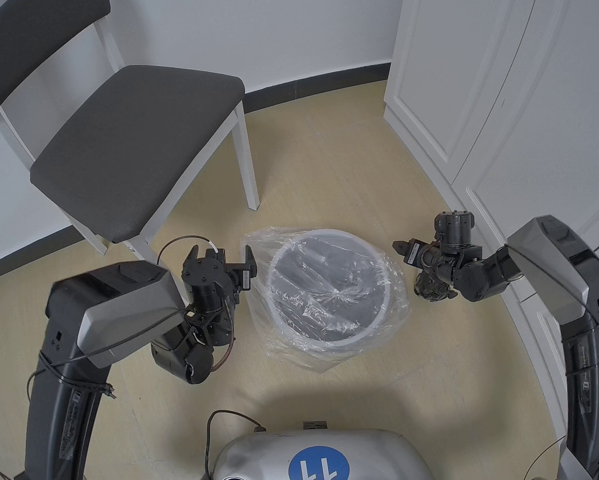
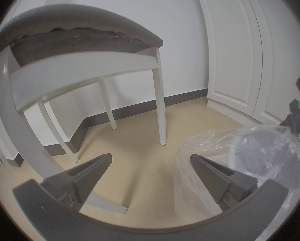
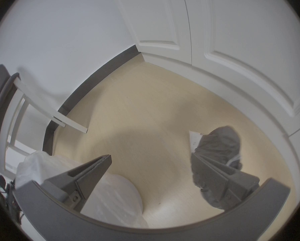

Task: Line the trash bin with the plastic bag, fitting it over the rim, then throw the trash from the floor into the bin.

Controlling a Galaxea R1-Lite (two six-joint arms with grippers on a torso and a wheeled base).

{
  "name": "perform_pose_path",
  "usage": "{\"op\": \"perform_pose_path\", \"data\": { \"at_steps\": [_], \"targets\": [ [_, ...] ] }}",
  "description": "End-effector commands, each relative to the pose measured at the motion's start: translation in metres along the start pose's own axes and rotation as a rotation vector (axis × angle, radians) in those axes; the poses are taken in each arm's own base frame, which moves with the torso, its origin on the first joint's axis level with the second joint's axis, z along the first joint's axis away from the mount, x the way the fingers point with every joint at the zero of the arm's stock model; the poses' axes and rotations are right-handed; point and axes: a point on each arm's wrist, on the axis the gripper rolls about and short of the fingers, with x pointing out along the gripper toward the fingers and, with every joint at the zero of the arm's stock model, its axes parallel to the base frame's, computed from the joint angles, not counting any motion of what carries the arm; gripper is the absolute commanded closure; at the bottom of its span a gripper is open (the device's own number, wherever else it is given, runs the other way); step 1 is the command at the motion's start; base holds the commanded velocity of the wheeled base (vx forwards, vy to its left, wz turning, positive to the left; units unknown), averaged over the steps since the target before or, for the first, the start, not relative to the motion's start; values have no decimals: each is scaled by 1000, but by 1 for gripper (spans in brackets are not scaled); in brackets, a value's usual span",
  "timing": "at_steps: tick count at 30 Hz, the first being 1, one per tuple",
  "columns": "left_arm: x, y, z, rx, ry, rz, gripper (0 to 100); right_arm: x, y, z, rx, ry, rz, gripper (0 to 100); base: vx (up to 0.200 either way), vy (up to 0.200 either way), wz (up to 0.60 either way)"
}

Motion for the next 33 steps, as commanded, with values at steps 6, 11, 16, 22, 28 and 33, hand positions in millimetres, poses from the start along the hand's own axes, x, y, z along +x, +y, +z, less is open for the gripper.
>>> {"op": "perform_pose_path", "data": {
  "at_steps": [6,11,16,22,28,33],
  "targets": [
    [-27,10,35,9,12,-58,0,-92,38,28,-105,-103,169,0,0,0,0],
    [-31,8,34,14,15,-68,0,-110,72,-11,-153,-64,287,0,0,0,0],
    [-33,8,34,17,18,-70,0,-102,74,-35,-217,-18,286,0,0,0,0],
    [-33,8,33,20,20,-70,0,-73,72,-56,-214,-14,258,0,0,0,0],
    [-33,8,34,18,17,-70,0,-52,74,-63,-197,-82,218,0,0,0,0],
    [-33,8,34,18,15,-69,0,-44,78,-60,-183,-124,184,0,0,0,0]
  ]
}}
